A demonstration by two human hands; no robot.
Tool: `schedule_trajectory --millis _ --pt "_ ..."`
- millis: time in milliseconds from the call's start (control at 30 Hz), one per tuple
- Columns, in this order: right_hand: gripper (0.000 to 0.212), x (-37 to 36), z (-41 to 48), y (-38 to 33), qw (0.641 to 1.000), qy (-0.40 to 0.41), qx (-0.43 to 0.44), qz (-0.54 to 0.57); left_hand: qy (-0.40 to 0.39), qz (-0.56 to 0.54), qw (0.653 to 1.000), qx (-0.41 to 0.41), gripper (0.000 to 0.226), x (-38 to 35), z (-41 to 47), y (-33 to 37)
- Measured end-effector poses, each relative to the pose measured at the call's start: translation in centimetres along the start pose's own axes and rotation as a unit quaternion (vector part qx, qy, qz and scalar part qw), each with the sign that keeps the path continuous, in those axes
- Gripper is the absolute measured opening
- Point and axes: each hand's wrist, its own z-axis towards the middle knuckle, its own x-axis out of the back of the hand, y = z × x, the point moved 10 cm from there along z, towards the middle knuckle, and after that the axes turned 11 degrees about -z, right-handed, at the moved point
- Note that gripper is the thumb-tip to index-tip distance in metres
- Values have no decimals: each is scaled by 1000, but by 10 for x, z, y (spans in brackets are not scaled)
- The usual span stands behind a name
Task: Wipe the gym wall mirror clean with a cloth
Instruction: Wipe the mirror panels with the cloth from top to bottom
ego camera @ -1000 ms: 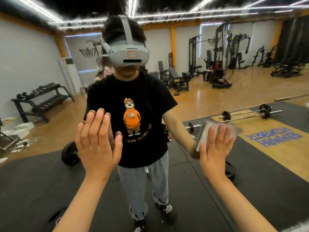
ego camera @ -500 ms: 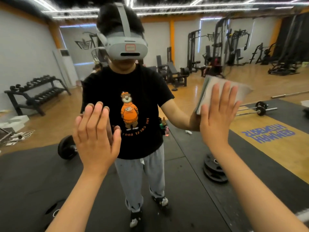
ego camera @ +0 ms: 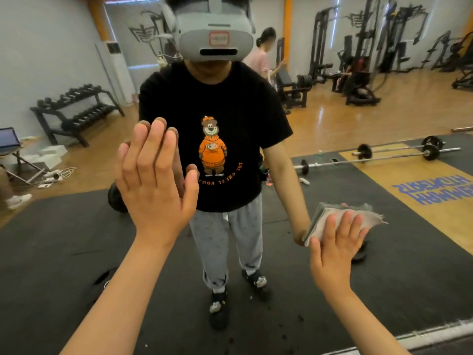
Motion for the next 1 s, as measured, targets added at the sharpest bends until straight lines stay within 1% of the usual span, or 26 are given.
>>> schedule_trajectory --millis 167,333,433,500,600,667,733,867,933,1000 --pt "58 22 45 -22 1000 27 12 11 -6 -1 1000 4 52 -1 1 0" --pt "57 67 126 -80 996 75 53 -10 -47 -50 998 -5 58 2 2 -3" --pt "55 89 161 -109 996 81 24 11 -69 -88 994 -13 66 12 -3 -5" --pt "56 94 168 -117 995 91 -1 28 -80 -89 992 -30 69 19 -14 -10" --pt "55 85 150 -116 994 110 0 20 -90 -66 992 -56 66 31 -38 -26" --pt "55 69 119 -111 994 105 10 10 -91 -52 993 -52 63 36 -52 -40" --pt "57 43 72 -106 997 78 10 10 -99 -38 993 -45 65 33 -62 -52" --pt "59 -8 -33 -106 1000 22 21 -2 -90 14 994 -66 69 23 -75 -54" --pt "59 -22 -58 -108 1000 -1 21 -13 -83 16 994 -71 68 22 -76 -53" --pt "60 -25 -61 -110 1000 -7 15 -16 -77 20 994 -71 67 22 -76 -54"
